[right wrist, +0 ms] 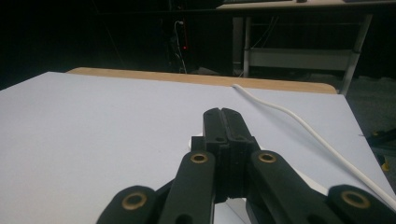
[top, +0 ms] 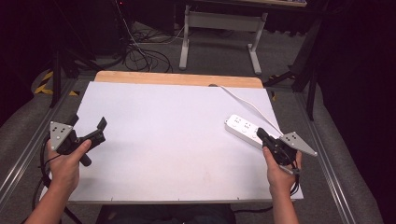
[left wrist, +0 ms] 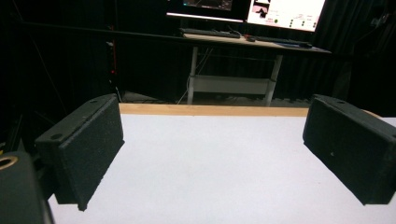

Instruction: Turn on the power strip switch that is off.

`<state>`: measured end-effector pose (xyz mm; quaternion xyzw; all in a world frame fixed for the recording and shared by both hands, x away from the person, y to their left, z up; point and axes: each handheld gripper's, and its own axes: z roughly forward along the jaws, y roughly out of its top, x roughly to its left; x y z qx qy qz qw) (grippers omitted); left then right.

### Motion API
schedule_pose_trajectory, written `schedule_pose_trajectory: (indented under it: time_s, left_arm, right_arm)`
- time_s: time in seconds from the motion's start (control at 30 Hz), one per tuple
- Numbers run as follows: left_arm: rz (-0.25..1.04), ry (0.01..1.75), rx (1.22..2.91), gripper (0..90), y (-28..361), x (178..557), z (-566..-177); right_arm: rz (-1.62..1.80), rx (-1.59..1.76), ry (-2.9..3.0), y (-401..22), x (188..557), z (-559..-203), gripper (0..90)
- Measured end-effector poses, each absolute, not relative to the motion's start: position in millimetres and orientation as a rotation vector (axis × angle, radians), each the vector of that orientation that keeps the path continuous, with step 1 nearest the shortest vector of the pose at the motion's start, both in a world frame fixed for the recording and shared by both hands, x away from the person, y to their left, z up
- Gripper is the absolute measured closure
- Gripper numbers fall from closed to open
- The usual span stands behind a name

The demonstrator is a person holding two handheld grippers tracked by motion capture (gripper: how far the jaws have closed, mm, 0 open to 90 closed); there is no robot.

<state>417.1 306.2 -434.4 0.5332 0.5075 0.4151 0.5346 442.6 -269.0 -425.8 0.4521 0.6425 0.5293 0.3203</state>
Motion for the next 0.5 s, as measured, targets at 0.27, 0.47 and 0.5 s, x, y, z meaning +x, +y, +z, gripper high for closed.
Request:
schedule_pose_trajectory:
  time_s: [0.27, 0.47, 0.5]
  left_arm:
    - [0.991, 1.208, 1.279, 5.7, 307.0, 417.1, -434.7]
    - [0.995, 1.209, 1.284, 5.7, 306.2, 416.6, -435.0]
    - [0.994, 1.209, 1.288, 5.7, 306.1, 416.5, -435.1]
  right_arm:
    - [1.324, 1.253, 1.789, -262.6, 462.2, -419.6, 90.0]
    - [1.282, 1.291, 1.835, -263.1, 473.2, -419.4, 90.0]
    - [1.271, 1.314, 1.85, -263.1, 478.3, -420.0, 90.0]
